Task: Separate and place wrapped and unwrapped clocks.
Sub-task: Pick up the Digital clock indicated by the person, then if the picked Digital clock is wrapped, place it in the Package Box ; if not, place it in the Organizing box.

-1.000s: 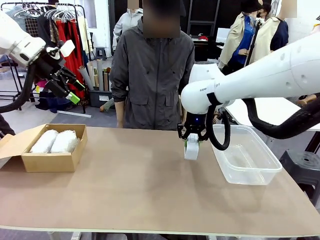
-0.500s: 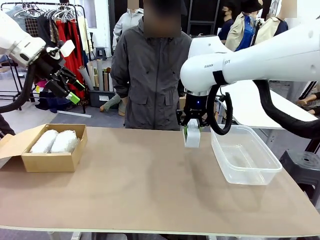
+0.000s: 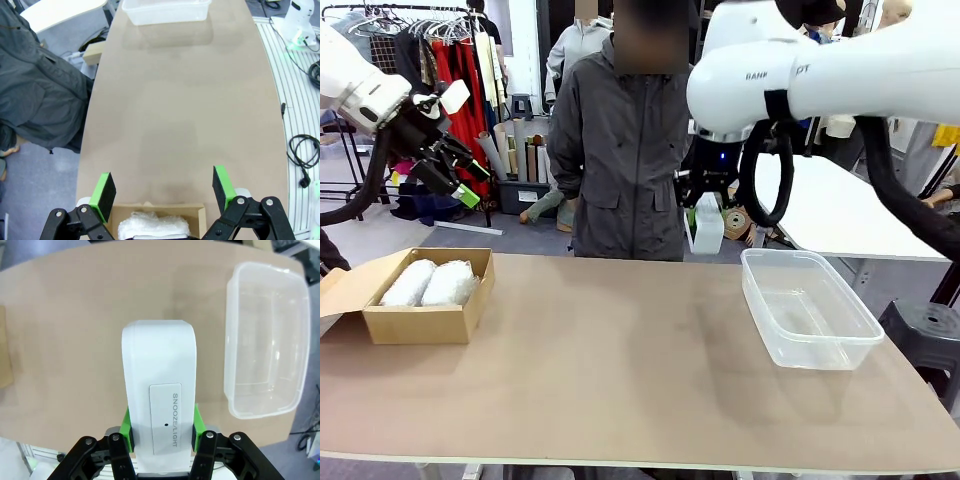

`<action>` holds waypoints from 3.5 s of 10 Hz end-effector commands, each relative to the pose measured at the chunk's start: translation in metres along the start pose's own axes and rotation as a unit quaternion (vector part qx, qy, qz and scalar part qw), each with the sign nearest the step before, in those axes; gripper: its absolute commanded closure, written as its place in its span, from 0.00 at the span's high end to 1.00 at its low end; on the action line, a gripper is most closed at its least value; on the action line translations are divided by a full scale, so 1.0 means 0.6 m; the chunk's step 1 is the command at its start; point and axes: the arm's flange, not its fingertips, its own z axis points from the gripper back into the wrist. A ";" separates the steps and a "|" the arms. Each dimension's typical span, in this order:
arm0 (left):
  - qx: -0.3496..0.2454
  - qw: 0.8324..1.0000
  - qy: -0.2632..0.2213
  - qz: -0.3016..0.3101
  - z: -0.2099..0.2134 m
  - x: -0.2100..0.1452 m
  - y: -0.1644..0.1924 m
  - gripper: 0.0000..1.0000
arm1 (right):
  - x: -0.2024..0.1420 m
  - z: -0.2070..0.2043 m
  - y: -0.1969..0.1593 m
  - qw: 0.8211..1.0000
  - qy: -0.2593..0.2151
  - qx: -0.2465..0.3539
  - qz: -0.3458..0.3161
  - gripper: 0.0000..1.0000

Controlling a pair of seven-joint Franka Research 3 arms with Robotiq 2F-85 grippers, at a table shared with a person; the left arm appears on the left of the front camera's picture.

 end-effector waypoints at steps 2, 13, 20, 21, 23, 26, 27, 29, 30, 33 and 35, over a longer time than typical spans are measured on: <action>0.003 1.000 0.001 0.001 0.002 0.001 -0.001 1.00 | 0.018 0.058 -0.003 1.000 -0.018 0.003 0.008 0.00; 0.003 1.000 0.001 0.001 0.002 0.001 -0.001 1.00 | 0.015 0.071 0.000 1.000 -0.025 0.013 -0.002 0.00; 0.003 1.000 0.001 0.001 0.002 0.001 -0.001 1.00 | 0.015 0.071 0.000 1.000 -0.025 0.013 -0.002 0.00; 0.003 1.000 0.001 0.001 0.002 0.001 -0.001 1.00 | 0.015 0.071 0.000 1.000 -0.025 0.013 -0.002 0.00; 0.003 1.000 0.001 0.001 0.002 0.001 -0.001 1.00 | 0.019 0.065 -0.005 0.999 -0.012 0.012 0.034 0.00; 0.003 1.000 0.001 0.001 0.002 0.001 -0.001 1.00 | 0.030 0.052 -0.058 0.994 -0.024 0.003 0.108 0.00; 0.003 1.000 0.001 0.001 0.002 0.001 -0.001 1.00 | 0.039 0.047 -0.091 0.992 -0.020 -0.004 0.127 0.00; 0.003 1.000 0.001 0.001 0.002 0.001 -0.001 1.00 | 0.026 0.027 -0.146 0.994 -0.009 -0.020 0.109 0.00; 0.003 1.000 0.001 0.001 0.002 0.001 -0.001 1.00 | 0.016 0.010 -0.179 0.995 0.006 -0.015 0.095 0.00; 0.003 1.000 0.001 0.001 0.002 0.001 -0.001 1.00 | -0.031 -0.057 -0.268 0.997 0.034 -0.008 0.068 0.00; 0.003 1.000 0.001 0.001 0.002 0.001 -0.001 1.00 | -0.048 -0.100 -0.309 0.999 0.020 -0.019 0.038 0.00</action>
